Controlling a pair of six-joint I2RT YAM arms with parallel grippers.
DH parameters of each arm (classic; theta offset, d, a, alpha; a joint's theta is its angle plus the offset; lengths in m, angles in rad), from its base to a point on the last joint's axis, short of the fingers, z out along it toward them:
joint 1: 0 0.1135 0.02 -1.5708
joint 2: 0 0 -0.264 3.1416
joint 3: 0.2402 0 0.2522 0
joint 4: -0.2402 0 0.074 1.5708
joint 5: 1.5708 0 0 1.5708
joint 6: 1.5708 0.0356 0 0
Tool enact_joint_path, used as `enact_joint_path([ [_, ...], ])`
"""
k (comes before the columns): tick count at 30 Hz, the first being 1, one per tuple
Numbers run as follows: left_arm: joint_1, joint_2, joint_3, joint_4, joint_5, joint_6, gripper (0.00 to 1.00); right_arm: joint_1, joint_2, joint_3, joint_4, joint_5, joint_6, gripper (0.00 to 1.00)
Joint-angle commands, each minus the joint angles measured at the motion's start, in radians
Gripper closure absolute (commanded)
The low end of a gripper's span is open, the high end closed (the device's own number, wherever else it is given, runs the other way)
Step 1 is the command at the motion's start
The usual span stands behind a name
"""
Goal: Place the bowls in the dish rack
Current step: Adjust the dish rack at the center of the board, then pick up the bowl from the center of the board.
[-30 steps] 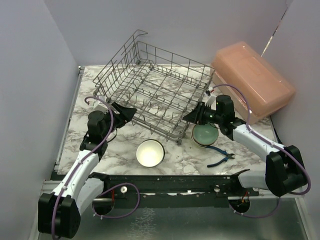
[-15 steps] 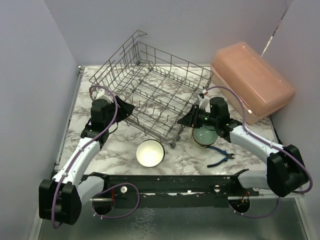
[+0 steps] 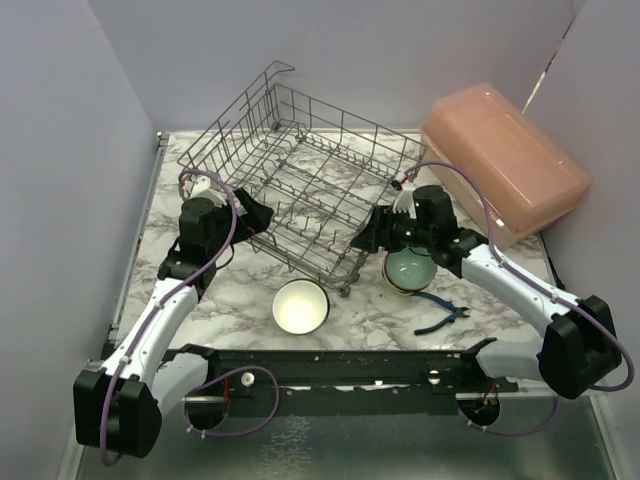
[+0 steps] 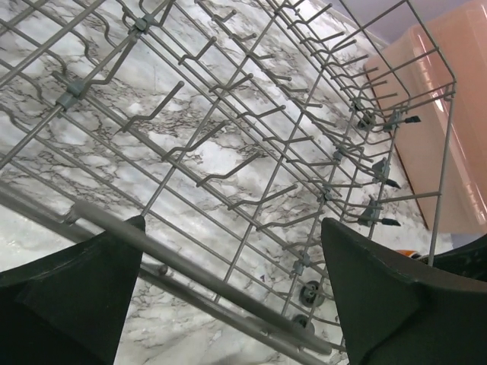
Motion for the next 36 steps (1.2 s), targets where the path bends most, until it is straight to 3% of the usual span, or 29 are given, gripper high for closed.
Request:
enact_joint_path([
  [1, -0.001, -0.091, 0.017, -0.136, -0.047, 0.056, 0.01, 0.007, -0.072, 0.031, 0.029, 0.050, -0.062, 0.25],
  [3, -0.001, -0.128, 0.023, -0.170, -0.056, 0.058, 0.01, 0.007, -0.097, 0.027, 0.029, 0.054, -0.064, 0.16],
  [6, -0.002, -0.174, 0.018, -0.206, -0.060, 0.058, 0.01, 0.007, -0.136, 0.020, 0.027, 0.050, -0.070, 0.10],
  [15, -0.002, -0.289, -0.038, -0.251, -0.008, 0.015, 0.01, -0.010, -0.278, -0.040, -0.041, 0.135, -0.067, 0.00],
  [25, -0.002, -0.470, -0.131, -0.132, 0.140, -0.104, 0.01, -0.106, -0.356, -0.153, -0.044, 0.042, -0.041, 0.00],
  [36, -0.018, -0.429, -0.187, 0.064, 0.353, -0.266, 0.01, -0.209, -0.310, -0.167, 0.042, -0.194, 0.004, 0.00],
])
